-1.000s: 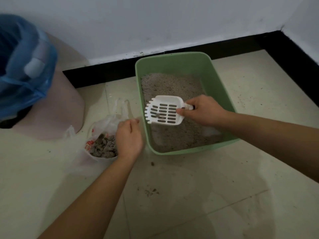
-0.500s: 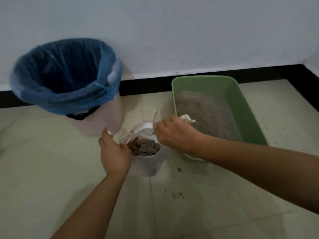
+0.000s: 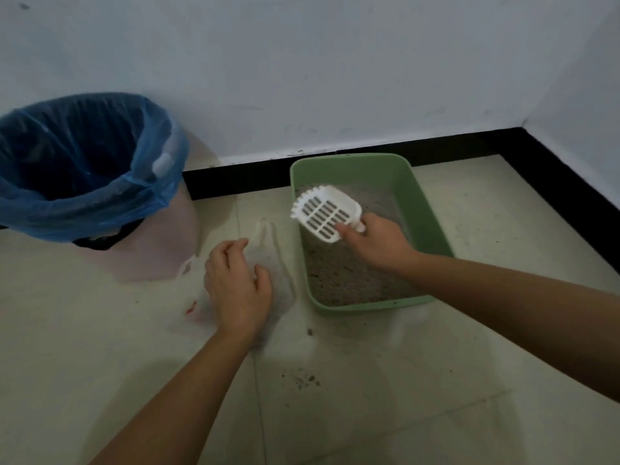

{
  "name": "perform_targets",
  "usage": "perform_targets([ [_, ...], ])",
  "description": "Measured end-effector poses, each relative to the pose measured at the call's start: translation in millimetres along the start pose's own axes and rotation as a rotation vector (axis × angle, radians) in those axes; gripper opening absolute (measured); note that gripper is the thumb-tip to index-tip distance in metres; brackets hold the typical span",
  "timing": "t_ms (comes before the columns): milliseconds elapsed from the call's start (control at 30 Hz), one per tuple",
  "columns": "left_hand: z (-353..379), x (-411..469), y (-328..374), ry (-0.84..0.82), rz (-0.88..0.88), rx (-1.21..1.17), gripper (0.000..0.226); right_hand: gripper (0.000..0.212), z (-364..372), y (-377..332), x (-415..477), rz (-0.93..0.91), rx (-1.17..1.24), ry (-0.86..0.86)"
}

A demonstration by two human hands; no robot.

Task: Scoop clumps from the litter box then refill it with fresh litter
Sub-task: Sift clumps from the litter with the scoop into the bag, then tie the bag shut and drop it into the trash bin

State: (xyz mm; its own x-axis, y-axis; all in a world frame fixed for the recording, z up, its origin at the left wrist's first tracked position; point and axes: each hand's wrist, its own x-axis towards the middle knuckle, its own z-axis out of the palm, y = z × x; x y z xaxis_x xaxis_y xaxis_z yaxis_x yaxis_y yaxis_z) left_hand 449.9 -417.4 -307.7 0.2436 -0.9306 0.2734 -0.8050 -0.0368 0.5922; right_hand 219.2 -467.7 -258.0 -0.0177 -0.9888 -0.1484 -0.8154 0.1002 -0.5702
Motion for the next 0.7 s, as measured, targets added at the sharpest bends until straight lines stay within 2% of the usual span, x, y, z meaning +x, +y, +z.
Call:
perform_targets([
  [133,38,-20,31,-0.188,0.142,0.014,0.044,0.029,-35,71,-2,0.252,0.211,0.253],
  [233,67,-37,60,-0.284,0.222,0.117,0.051,0.038,-53,128,-7,0.404,0.206,0.429],
  [333,91,-44,80,-0.304,0.217,0.239,0.056,0.042,-65,175,-15,0.586,0.209,0.463],
  [467,111,-45,90,-0.304,0.145,0.443,0.07,0.044,-67,225,-28,0.713,0.198,0.352],
  [700,114,-47,91,-0.308,0.156,0.477,0.065,0.043,-40,262,-34,0.811,0.169,0.012],
])
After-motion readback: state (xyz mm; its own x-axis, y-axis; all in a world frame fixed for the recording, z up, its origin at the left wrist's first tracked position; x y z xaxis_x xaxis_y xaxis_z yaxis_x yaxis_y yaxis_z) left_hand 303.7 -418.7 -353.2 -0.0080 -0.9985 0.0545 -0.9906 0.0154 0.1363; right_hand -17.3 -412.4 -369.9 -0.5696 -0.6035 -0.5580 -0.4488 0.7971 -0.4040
